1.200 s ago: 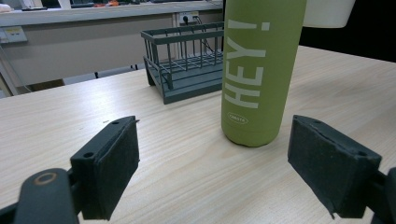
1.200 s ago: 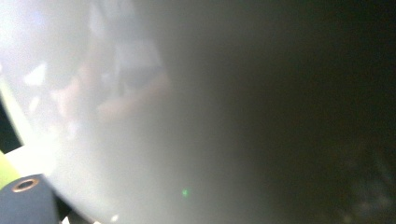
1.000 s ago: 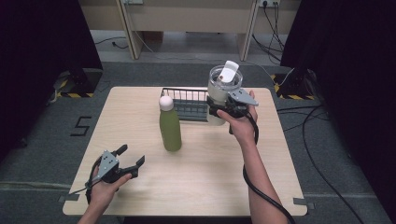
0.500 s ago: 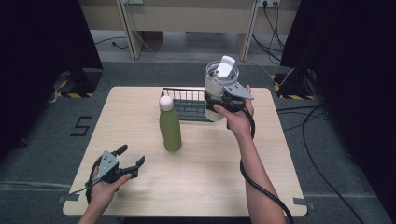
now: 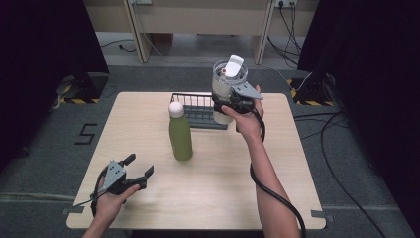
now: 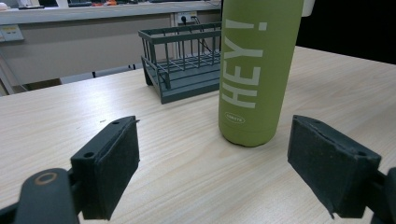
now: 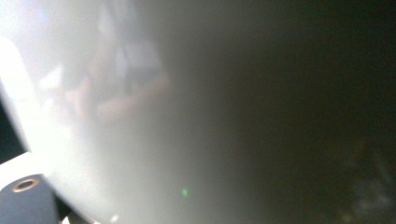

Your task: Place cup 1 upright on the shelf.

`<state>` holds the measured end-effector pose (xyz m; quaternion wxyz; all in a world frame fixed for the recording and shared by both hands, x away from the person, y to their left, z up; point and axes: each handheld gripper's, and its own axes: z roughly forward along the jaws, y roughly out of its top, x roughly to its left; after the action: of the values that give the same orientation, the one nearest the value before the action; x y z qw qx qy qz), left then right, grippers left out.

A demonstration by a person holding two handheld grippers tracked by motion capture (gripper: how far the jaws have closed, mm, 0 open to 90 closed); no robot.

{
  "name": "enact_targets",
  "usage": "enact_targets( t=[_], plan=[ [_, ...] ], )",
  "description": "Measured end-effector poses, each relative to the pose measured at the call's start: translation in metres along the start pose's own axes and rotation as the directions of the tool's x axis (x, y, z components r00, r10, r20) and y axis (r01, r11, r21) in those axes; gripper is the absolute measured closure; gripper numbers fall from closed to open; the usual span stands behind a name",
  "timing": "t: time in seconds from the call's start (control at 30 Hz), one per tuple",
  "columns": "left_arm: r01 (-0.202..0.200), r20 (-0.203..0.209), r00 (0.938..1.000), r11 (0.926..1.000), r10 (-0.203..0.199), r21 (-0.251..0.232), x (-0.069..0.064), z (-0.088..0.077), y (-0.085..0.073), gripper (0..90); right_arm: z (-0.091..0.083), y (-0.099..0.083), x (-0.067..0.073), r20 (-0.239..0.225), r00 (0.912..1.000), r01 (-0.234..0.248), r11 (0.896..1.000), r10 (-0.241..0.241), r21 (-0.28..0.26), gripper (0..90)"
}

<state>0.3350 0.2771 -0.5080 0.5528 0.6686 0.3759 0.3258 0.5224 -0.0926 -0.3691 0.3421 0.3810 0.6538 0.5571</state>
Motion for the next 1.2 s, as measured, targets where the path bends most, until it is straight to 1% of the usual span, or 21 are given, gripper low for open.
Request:
enact_targets(
  t=[0.13, 0.33, 0.43, 0.93, 1.2],
  plan=[
    [0.000, 0.001, 1.0000, 1.0000, 0.000, -0.001, 0.000, 0.000, 0.000, 16.1, 0.005, 0.004, 0.001, -0.004, 1.0000, 0.008, 1.000, -0.008, 0.001, 10.1],
    [0.001, 0.007, 1.0000, 1.0000, -0.001, 0.000, -0.001, 0.000, 0.000, 16.3, 0.012, 0.006, 0.000, -0.001, 1.0000, 0.006, 1.000, -0.006, 0.003, 10.1],
    [0.002, 0.005, 1.0000, 1.0000, -0.002, 0.000, -0.001, 0.000, 0.000, 16.3, 0.015, 0.007, 0.000, 0.001, 1.0000, -0.003, 1.000, 0.003, 0.003, 10.1],
    [0.004, 0.006, 1.0000, 1.0000, -0.004, 0.001, -0.001, 0.000, -0.001, 16.2, 0.033, 0.015, -0.001, 0.009, 1.0000, 0.000, 1.000, 0.000, 0.015, 10.1],
    [0.005, 0.008, 1.0000, 1.0000, -0.005, 0.002, -0.001, 0.000, -0.001, 16.2, 0.043, 0.016, -0.002, 0.013, 0.9999, -0.010, 1.000, 0.009, 0.023, 10.2]
  ],
)
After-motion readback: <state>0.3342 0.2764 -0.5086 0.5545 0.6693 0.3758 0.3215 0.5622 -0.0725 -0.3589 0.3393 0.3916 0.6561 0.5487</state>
